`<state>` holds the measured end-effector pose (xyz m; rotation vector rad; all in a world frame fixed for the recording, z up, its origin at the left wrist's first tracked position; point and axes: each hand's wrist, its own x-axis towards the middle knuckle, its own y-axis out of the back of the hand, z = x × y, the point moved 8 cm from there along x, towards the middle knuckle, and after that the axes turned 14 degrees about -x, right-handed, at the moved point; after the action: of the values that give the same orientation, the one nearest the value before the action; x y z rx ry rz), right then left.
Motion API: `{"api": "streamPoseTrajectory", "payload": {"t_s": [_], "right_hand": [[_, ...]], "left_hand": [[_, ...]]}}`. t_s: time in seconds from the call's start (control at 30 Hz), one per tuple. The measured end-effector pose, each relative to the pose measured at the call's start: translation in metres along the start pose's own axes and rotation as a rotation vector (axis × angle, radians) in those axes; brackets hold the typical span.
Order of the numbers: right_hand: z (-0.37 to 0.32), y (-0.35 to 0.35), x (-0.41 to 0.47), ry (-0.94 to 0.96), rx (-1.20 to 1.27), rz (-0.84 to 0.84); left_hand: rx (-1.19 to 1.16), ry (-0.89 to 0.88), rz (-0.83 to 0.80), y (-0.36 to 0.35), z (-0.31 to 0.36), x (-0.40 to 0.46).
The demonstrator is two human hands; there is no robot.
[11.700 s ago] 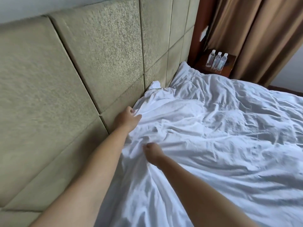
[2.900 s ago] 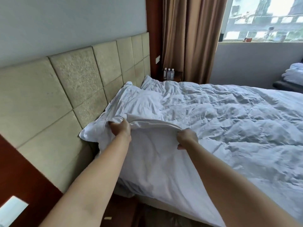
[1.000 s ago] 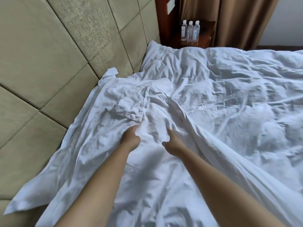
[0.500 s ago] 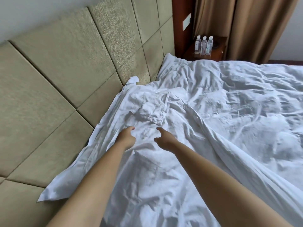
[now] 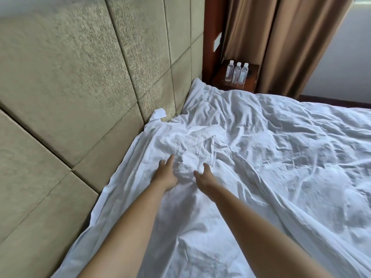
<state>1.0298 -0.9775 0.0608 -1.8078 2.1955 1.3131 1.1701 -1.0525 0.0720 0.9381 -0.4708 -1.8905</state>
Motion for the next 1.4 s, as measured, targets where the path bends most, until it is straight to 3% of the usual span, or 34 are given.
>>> {"api": "streamPoseTrajectory", "payload": {"t_s": [0.13,0.3,0.53,0.63,0.77,0.9,1.27,1.4], "right_hand": [[0.021,-0.005,0.019,-0.128,0.013,-0.002],[0.013,-0.003,0.034,-0.204,0.178,-0.049],[-0.059,0.009,0.077,0.085,0.163,0.033],[-0.089,0.011,0.085,0.177,0.240,0.064],[-0.109,0.024,0.092,0.205,0.396,0.075],[-0.110,0.028,0.097,0.181,0.433,0.012],[-0.064,-0.073,0.025,0.051,0.300,-0.164],[-0.038,-0.119,-0.032,0.035,0.231,-0.233]], "left_hand": [[0.095,-0.052,0.027,-0.004,0.006,0.025],[0.068,-0.065,0.339,0.045,0.028,0.044],[-0.055,-0.158,0.554,0.113,0.044,0.077],[-0.113,-0.108,0.621,0.140,0.054,0.091],[-0.070,0.004,0.512,0.141,0.028,0.112],[-0.232,0.104,0.301,0.102,-0.034,0.112],[-0.457,0.091,0.314,0.074,-0.087,0.038],[-0.352,0.157,0.234,0.059,-0.117,-0.019]]}}
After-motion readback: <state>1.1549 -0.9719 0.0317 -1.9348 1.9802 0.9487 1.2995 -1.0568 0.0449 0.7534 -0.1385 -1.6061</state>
